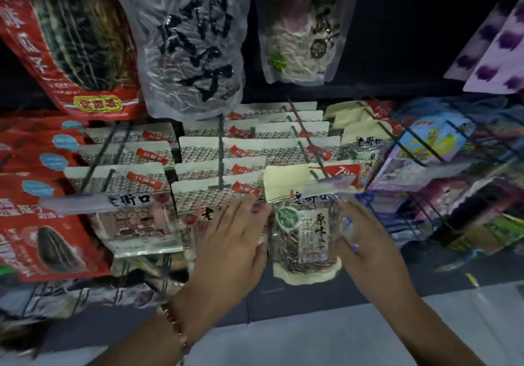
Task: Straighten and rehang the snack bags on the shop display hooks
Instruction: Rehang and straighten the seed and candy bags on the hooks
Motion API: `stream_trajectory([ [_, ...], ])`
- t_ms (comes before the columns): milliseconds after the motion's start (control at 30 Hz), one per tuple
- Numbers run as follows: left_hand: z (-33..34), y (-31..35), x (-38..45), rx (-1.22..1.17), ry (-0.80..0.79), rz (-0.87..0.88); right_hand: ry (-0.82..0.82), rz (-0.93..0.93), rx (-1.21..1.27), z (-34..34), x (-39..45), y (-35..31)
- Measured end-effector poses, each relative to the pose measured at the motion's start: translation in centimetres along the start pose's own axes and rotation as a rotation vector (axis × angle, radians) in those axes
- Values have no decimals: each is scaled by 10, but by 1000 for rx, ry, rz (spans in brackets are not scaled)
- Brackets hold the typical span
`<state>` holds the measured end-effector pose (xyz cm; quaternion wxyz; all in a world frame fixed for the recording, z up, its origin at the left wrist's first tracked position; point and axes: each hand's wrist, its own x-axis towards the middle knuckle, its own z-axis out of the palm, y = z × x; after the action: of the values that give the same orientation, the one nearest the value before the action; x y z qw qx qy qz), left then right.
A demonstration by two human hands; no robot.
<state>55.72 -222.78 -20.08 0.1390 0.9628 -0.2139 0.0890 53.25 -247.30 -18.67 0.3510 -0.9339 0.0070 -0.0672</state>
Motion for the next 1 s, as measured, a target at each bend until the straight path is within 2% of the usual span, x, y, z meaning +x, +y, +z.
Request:
stream_trajectory([
  [233, -8, 40, 31, -175, -5, -268, -54, -46, 26, -29, 40, 19],
  [367, -3, 49, 37, -634, 16, -409, -70, 41, 299, -23, 59, 23],
  [500, -2, 55, 51, -928, 156, -547, 75, 78, 374, -23, 65, 21],
  [633, -8, 60, 60, -897, 172, -601, 57, 87, 357, -32, 67, 24],
  [833, -12, 53, 53, -772, 59, -564, -33, 94, 337, -40, 61, 27],
  [1000, -6, 50, 35, -834, -37, -533, -37, 162, 378, -35, 40, 31],
])
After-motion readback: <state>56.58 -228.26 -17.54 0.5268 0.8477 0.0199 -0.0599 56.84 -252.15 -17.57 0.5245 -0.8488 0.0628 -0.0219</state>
